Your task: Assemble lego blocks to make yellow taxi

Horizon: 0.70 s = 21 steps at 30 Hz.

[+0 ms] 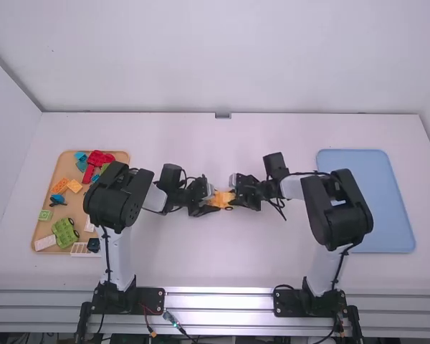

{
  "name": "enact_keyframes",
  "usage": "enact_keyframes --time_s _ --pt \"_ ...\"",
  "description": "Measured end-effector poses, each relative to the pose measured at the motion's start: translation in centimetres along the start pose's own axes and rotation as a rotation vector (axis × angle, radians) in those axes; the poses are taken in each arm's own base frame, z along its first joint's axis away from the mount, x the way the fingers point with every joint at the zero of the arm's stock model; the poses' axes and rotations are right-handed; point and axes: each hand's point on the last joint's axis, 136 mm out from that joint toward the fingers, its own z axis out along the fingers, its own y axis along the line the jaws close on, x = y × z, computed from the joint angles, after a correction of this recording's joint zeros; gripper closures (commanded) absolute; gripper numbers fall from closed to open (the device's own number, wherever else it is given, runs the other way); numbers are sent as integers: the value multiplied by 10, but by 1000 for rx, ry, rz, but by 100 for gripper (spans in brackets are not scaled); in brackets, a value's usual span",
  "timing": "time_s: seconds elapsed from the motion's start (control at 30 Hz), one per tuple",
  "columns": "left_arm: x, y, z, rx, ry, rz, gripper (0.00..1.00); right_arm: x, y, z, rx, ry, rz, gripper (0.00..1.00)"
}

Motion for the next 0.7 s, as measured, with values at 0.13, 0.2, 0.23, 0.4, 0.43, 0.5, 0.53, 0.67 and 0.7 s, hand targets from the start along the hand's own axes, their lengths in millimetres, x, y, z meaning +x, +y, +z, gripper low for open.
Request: enact_keyframes --time_s 0.13,0.2,0.23,0.4,0.43,0.5,0.53,0.67,0.7 --pt "0 0 0 1 0 0 44 0 0 0 1 0 -1 100" --pt "0 0 0 0 0 0 44 0 0 0 1 0 -1 100" --pt "0 0 0 0 0 0 44 0 0 0 2 0 -1 99" --pt "0 0 0 0 0 0 44 0 -1 0 4 0 -7 91" --pt "0 0 0 0 -1 1 44 0 -1 0 5 0 -7 89" --pt "0 0 0 0 -1 1 44 0 -1 0 5 0 -6 84" --pt "0 0 0 0 0 0 44 0 -1 0 5 0 -6 83" --pt "0 0 0 0 0 0 43 0 -1 0 5 0 -4 78" --pt "0 0 0 0 0 0 43 0 -1 0 4 -1 -4 76"
